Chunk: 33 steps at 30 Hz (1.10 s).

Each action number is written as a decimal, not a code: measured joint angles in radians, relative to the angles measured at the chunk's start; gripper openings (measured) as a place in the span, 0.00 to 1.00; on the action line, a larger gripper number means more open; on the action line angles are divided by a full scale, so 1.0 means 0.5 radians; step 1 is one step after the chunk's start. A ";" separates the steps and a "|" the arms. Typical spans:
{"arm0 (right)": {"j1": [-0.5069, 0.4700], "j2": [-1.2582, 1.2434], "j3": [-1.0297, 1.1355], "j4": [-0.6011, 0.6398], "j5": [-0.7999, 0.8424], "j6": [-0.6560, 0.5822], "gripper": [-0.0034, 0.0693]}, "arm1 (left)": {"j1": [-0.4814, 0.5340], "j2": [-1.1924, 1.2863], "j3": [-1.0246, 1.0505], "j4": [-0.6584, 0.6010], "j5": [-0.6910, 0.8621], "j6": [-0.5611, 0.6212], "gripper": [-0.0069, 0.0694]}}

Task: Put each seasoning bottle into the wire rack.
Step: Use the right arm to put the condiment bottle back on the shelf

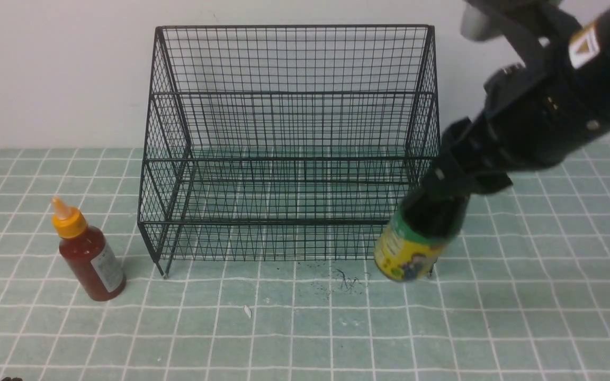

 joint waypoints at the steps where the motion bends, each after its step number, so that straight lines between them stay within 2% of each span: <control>1: 0.000 0.061 -0.088 -0.024 0.005 0.006 0.46 | 0.000 0.000 0.000 0.000 0.000 0.000 0.08; 11: 0.000 0.667 -0.692 -0.213 0.014 0.042 0.46 | 0.000 0.000 0.000 0.000 0.000 0.000 0.08; 27: 0.000 1.077 -0.760 -0.202 -0.004 0.064 0.48 | 0.000 0.000 0.000 0.000 0.000 0.000 0.08; 33: 0.000 1.026 -0.886 -0.213 -0.015 0.127 0.78 | 0.000 0.000 0.000 0.000 0.000 0.000 0.08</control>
